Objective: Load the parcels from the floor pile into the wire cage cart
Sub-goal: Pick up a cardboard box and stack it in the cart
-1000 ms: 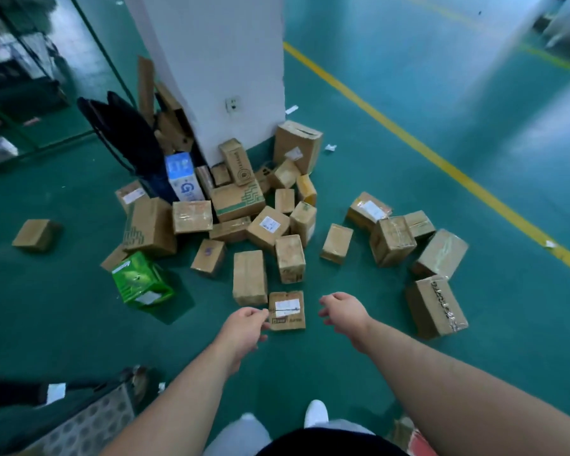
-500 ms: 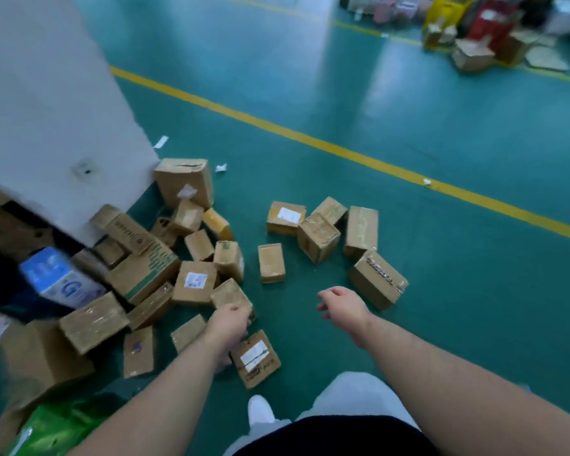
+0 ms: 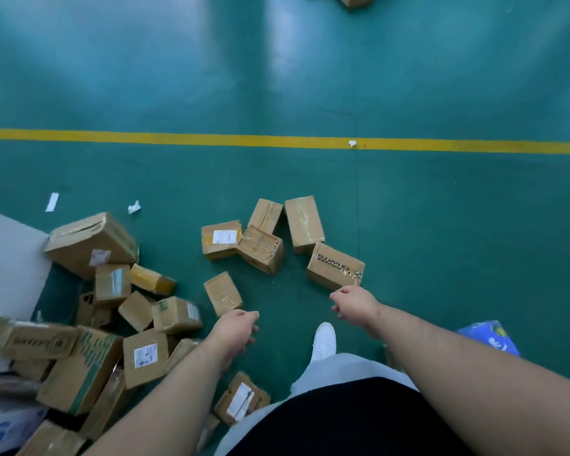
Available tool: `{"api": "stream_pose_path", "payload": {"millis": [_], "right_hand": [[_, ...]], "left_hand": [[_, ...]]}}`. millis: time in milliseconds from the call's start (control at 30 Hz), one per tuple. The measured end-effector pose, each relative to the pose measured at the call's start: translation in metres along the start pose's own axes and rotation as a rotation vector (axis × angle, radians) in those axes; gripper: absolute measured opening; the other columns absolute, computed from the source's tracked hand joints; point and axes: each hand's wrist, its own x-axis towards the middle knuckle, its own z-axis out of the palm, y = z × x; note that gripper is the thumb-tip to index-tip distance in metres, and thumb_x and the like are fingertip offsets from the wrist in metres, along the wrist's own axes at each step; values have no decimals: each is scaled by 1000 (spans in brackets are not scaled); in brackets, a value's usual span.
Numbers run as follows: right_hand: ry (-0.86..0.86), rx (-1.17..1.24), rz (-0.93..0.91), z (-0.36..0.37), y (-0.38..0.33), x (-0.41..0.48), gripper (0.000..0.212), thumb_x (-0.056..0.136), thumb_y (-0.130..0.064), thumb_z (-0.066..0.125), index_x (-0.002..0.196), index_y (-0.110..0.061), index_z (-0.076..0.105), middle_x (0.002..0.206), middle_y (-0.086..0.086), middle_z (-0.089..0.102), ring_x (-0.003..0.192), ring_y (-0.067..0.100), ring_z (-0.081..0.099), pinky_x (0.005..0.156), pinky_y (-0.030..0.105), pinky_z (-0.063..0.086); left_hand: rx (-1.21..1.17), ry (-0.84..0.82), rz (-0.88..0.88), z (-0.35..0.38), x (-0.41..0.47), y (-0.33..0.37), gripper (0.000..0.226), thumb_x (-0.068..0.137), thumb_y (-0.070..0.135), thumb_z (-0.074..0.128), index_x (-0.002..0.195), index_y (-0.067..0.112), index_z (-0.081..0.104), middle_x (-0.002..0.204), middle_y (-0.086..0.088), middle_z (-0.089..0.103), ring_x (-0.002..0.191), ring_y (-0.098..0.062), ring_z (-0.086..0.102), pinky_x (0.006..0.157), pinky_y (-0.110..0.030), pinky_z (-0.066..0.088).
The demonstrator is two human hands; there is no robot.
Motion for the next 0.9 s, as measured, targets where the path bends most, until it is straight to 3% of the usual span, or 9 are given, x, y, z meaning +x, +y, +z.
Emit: {"api": "stream_pose_path", "payload": {"millis": [100, 200, 333, 433, 533, 633, 733, 833, 900], "right_hand": [[22, -56, -22, -50, -28, 37, 16, 102, -21, 46, 101, -15, 60, 107, 14, 68, 82, 21, 57, 62, 26, 42], [90, -84, -7, -87, -47, 63, 19, 96, -23, 43, 94, -16, 60, 111, 15, 70, 84, 25, 57, 61, 29, 40], [69, -53, 20, -109, -67, 81, 25, 102, -20, 38, 105, -9, 60, 106, 9, 66, 85, 23, 55, 63, 28, 40], [94, -5, 42, -107, -68, 97, 28, 100, -22, 41, 107, -8, 64, 106, 11, 69, 83, 23, 57, 73, 31, 46], [95, 34, 97, -101, -63, 111, 24, 99, -23, 44, 102, -10, 64, 102, 11, 69, 83, 23, 57, 78, 33, 49], [109, 109, 192, -97, -57, 122, 26, 99, -25, 45, 104, -8, 65, 99, 10, 68, 80, 20, 56, 72, 30, 45], [160, 173, 280, -92, -50, 134, 20, 95, -25, 46, 90, -11, 60, 97, 10, 72, 74, 18, 53, 66, 29, 42], [237, 266, 366, -83, -42, 159, 27, 95, -26, 48, 100, -3, 63, 96, 10, 73, 73, 19, 54, 66, 30, 41], [239, 277, 400, -73, -32, 180, 28, 96, -28, 47, 102, -8, 65, 97, 7, 74, 73, 20, 57, 66, 30, 44]], "left_hand": [[16, 22, 61, 7, 22, 63, 25, 105, 34, 50, 114, 13, 63, 108, -7, 68, 84, -20, 62, 68, -31, 46], [34, 10, 98, 13, 29, 113, 23, 105, 34, 50, 113, 16, 63, 106, -5, 68, 87, -19, 63, 79, -37, 52], [95, -41, 136, 15, 31, 156, 20, 106, 35, 50, 111, 22, 64, 108, -2, 69, 100, -21, 67, 88, -37, 55], [122, -57, 113, 12, 52, 175, 19, 106, 34, 50, 110, 22, 64, 109, -3, 69, 101, -22, 67, 92, -41, 54], [166, -72, 76, 12, 84, 194, 20, 106, 34, 50, 114, 21, 64, 109, -3, 68, 101, -23, 66, 90, -40, 55], [216, -100, 42, 17, 122, 216, 21, 107, 32, 49, 117, 19, 63, 108, -4, 67, 100, -22, 65, 83, -36, 54], [260, -135, 17, 25, 156, 236, 19, 107, 29, 49, 117, 18, 61, 105, -4, 67, 101, -23, 65, 78, -35, 51], [359, -205, 23, 38, 203, 253, 18, 106, 30, 51, 115, 18, 61, 104, -2, 67, 93, -17, 64, 79, -33, 49], [441, -228, 40, 49, 236, 261, 18, 106, 31, 51, 114, 18, 61, 101, 0, 67, 92, -16, 63, 75, -32, 49]]}}
